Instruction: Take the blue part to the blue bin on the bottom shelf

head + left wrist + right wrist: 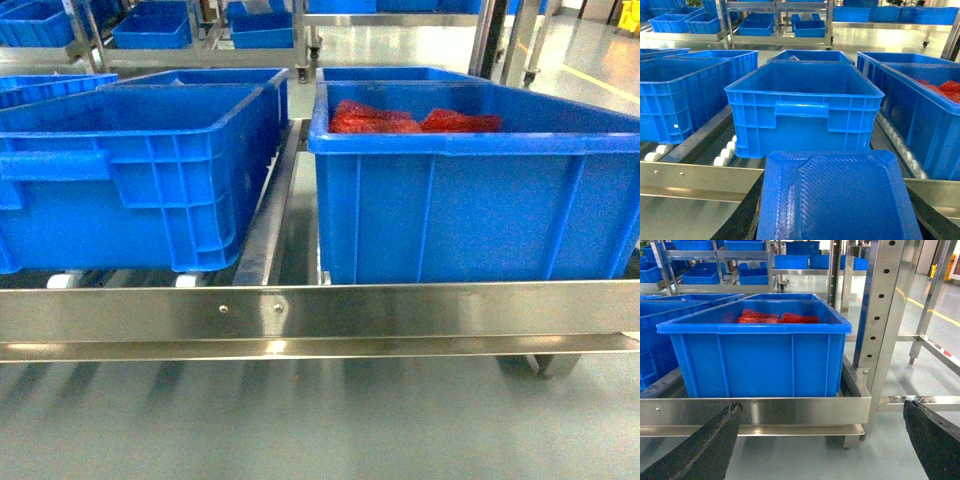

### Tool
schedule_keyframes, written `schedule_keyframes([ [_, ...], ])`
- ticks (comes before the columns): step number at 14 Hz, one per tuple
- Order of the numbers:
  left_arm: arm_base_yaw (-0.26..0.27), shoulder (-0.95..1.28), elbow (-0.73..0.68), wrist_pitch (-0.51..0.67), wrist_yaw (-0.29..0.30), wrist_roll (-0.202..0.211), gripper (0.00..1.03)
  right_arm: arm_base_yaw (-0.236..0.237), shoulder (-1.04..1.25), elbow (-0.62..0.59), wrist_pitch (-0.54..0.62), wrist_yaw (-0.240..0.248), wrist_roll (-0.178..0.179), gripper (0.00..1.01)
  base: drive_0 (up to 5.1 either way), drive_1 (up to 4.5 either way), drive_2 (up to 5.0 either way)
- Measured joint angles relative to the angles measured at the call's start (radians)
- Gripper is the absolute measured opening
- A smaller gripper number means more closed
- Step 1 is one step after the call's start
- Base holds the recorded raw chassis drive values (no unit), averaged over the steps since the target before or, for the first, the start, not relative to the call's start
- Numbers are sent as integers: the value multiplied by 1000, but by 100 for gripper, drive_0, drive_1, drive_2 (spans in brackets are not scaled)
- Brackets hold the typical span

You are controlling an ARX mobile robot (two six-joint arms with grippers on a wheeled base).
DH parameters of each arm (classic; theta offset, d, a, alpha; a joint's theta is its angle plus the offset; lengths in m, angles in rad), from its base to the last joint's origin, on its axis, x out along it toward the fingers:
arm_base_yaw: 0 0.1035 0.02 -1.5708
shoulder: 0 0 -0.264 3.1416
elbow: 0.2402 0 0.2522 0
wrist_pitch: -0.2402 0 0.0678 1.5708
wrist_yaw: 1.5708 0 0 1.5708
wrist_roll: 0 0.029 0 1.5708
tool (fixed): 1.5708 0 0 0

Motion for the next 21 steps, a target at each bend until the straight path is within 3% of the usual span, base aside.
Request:
schedule_keyframes([
  [3,0,0,0,3,0,0,43,0,0,0,1,0,0,98,0,0,0],
  [18,0,2,0,5,0,0,43,0,0,0,1,-1,0,98,-2,426,-429],
  [21,0,6,0,3,1,0,43,0,0,0,0,-1,0,98,0,0,0],
])
